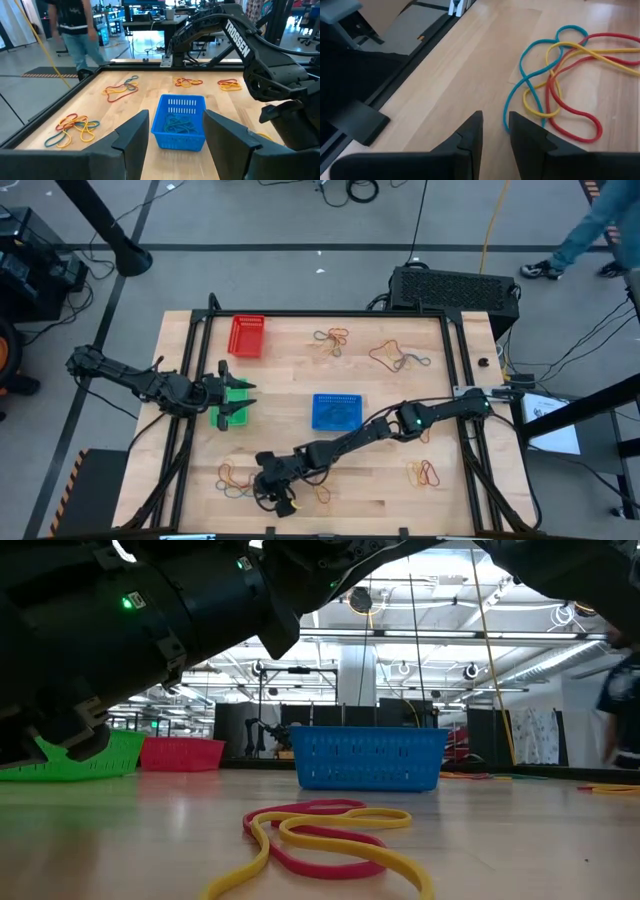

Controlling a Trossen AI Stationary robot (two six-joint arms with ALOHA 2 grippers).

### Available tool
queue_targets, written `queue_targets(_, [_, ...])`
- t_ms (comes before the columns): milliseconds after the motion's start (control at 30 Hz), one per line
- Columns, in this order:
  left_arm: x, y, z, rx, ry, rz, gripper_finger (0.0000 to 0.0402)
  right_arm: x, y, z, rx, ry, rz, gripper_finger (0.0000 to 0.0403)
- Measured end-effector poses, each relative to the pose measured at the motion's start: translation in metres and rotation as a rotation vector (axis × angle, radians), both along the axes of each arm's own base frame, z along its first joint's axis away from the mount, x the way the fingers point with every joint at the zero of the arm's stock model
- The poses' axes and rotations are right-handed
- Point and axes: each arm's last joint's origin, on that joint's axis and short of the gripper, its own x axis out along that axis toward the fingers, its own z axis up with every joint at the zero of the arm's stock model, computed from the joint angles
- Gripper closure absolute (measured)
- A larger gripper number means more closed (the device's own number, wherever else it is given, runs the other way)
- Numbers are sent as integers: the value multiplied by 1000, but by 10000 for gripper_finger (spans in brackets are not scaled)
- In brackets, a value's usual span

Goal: Sort rubber bands into baskets
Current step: Put the blue rubber band into the blue bin

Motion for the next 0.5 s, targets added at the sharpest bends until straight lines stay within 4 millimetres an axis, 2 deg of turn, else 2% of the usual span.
queue_targets(500, [0,0,0,-3,-1,0,210,2,-5,-10,20,21,-23,317])
